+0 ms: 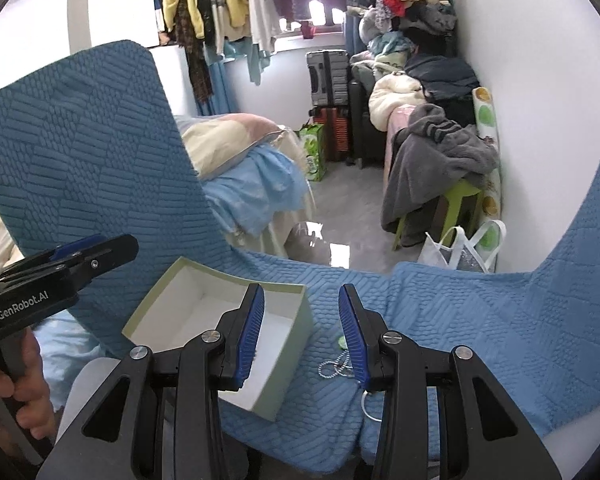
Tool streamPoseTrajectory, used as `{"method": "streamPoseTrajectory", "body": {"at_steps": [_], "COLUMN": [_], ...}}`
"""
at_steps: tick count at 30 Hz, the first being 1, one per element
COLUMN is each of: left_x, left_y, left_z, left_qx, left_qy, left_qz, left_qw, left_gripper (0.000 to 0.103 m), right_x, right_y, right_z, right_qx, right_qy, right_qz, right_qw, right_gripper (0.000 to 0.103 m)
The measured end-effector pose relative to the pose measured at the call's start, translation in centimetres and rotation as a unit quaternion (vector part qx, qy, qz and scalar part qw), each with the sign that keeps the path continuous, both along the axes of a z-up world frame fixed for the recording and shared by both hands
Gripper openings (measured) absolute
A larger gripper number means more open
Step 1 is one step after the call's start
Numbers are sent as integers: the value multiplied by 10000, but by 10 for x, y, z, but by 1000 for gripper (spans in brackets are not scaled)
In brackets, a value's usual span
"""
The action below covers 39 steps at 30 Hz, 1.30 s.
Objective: Organize jewelry
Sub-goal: 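Withdraw both open tools from the box back to the remaining jewelry, then grasp the silver hoop ring with the left tool while the right tool grasps the orange gourd charm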
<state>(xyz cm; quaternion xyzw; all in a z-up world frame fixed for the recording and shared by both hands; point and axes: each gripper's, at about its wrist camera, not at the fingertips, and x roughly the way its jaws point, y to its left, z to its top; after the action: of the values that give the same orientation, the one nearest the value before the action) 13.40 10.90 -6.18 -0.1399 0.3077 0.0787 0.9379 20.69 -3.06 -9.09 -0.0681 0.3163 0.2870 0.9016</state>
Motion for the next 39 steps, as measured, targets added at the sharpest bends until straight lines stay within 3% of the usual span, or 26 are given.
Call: {"method": "streamPoseTrajectory", "body": {"at_steps": [3, 9, 29, 39], "left_x": [1, 2, 24, 35], "left_y": [-11, -23, -63, -96], "left_z": [1, -4, -52, -83], "left_qx": [129, 34, -273, -623], "left_qy": [-101, -196, 62, 393], "left_qz": [23, -51, -321, -738], "left_qw": [9999, 9998, 9991, 9946], "left_gripper": [62, 62, 62, 62], "right_x": [-1, 0, 12, 24], "right_y": [-12, -33, -92, -125], "right_z": [-2, -9, -73, -110], "right_qx": [-6, -9, -145, -94], "right_qy": [-36, -87, 152, 267], "right_qz": [-83, -208, -356, -468], "right_qw": [10000, 9997, 9991, 9985], "right_gripper": [37, 37, 37, 37]}}
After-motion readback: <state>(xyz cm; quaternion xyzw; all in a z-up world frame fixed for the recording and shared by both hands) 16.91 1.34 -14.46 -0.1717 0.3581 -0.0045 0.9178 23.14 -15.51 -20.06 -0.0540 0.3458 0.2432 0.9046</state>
